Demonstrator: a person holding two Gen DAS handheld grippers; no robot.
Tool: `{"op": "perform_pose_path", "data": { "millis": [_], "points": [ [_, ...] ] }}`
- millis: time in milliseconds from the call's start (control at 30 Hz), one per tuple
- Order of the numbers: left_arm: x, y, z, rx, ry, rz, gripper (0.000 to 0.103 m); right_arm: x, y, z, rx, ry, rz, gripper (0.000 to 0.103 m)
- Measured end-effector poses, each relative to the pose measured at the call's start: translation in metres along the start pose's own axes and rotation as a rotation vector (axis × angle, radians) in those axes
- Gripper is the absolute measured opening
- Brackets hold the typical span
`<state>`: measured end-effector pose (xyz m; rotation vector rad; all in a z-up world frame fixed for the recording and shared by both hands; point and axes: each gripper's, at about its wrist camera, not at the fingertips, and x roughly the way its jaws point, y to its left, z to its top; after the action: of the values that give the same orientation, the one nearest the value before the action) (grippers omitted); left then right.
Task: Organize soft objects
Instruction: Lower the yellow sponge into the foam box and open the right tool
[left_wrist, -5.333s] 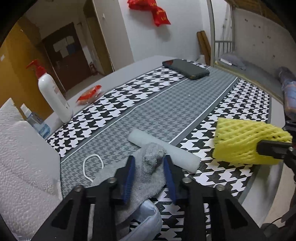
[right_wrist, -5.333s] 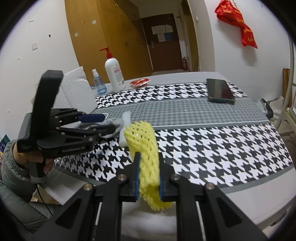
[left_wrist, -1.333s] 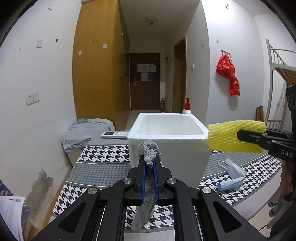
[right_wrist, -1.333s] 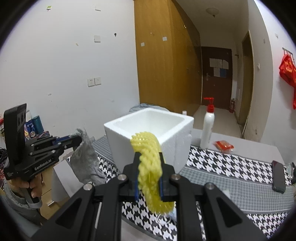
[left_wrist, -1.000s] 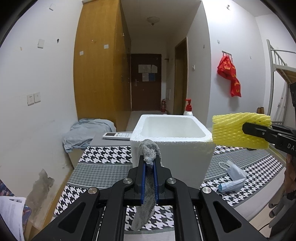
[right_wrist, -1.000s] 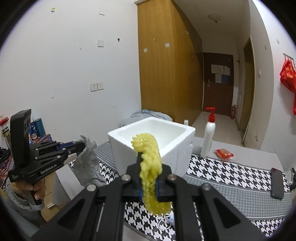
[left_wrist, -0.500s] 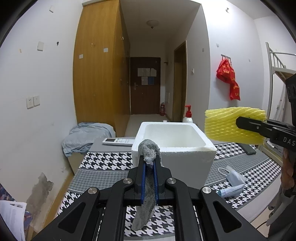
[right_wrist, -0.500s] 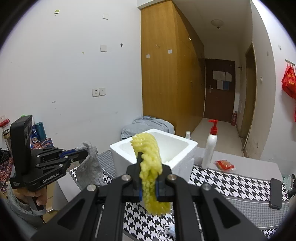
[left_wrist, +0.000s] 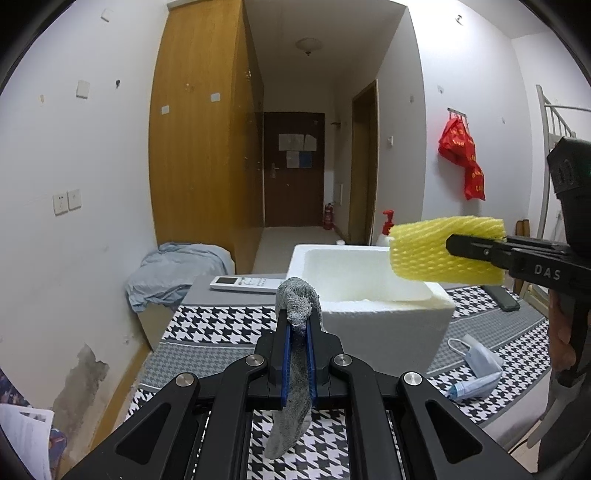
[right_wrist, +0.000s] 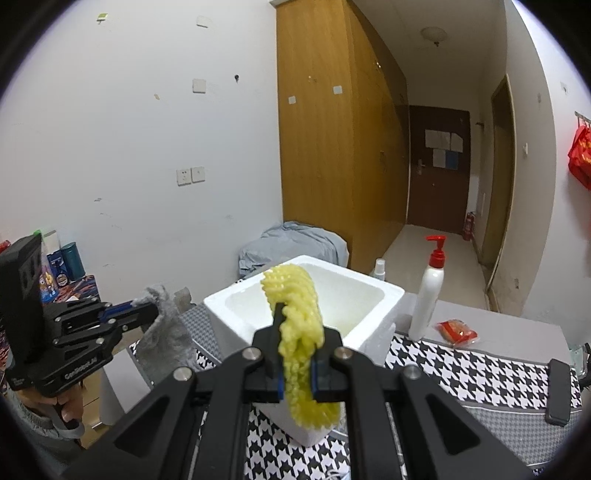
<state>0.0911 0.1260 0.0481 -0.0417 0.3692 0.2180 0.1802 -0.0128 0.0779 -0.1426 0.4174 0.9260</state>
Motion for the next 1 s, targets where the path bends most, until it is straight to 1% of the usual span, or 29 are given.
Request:
{"op": "perform_pose_path", "data": {
  "millis": [500,733,833,900,967,1000],
  "points": [
    [0.016,0.008,-0.001,-0.016,0.009,-0.005,0.008,0.047,-0.005,0.013,0.039,0.090,-0.019,0.012],
    [0.019,0.012,-0.001,-0.025,0.014,0.008,0.008,0.057,-0.002,0.015,0.019,0.095,-0.012,0.013],
    [0.020,0.012,-0.001,-0.032,0.019,0.012,0.008,0.064,-0.001,0.015,0.012,0.114,-0.012,0.014],
    [0.018,0.012,0.001,-0.032,0.014,0.016,0.008,0.067,-0.001,0.015,0.012,0.120,-0.016,0.022],
    [0.018,0.012,0.003,-0.030,0.010,0.018,0.008,0.070,-0.002,0.015,0.017,0.123,-0.015,0.044],
    [0.018,0.013,0.004,-0.030,0.009,0.021,0.008,0.070,-0.002,0.015,0.018,0.119,-0.010,0.048]
  ]
}}
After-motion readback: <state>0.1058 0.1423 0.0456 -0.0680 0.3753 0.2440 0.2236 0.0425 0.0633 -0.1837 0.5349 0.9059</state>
